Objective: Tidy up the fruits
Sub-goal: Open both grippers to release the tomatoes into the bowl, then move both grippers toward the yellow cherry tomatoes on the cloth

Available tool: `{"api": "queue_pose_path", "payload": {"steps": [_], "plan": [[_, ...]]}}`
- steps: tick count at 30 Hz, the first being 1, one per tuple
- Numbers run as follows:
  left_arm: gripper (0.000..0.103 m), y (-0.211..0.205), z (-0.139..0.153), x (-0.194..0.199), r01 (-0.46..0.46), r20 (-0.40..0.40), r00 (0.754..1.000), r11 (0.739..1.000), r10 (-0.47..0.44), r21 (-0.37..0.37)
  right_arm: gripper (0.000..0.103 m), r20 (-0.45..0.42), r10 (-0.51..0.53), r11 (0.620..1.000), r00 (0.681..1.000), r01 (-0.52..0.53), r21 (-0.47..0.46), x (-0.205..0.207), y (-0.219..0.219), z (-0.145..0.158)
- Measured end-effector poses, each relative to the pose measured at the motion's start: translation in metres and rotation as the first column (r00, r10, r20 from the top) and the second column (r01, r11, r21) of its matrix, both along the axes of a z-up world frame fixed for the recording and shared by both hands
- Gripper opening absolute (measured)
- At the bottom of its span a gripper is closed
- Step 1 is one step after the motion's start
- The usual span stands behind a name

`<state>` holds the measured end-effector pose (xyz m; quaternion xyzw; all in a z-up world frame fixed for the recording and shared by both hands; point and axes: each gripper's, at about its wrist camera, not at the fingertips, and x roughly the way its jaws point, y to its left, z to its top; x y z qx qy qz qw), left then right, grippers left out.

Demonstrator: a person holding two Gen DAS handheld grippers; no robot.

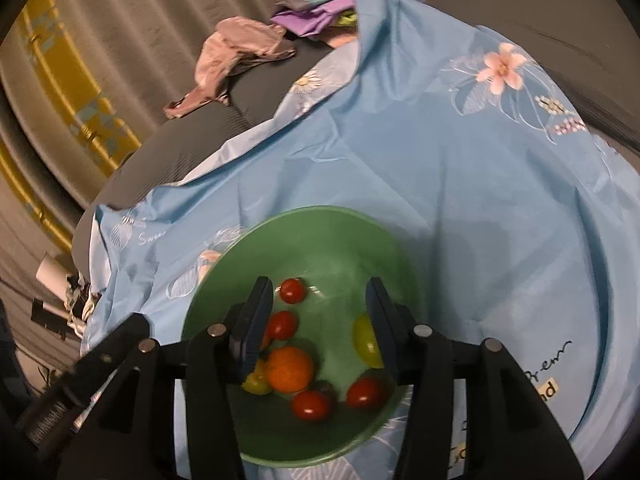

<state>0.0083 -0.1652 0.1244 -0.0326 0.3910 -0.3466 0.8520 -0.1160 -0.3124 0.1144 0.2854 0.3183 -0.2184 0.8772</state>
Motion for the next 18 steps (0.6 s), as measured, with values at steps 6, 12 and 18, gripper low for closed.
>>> {"api": "queue_pose_path", "payload": {"steps": [6,12,18], "plan": [[0.035,0.068,0.012,0.017,-0.163,0.083,0.984,0.982,0.156,0.093,0.052,-0.014,0.106,0.992,0.994,-0.107,-0.066,0.022,0.036,0.007],[0.035,0.135,0.002,0.041,-0.357,0.092,0.933,0.927,0.348,0.113,0.054,-0.076,0.199,0.966,0.977,-0.208,-0.156,0.048,0.079,0.009],[0.035,0.175,-0.014,0.063,-0.420,0.048,0.907,0.896,0.417,0.143,0.054,-0.121,0.295,0.927,0.948,-0.314,-0.203,0.069,0.115,0.003]]}}
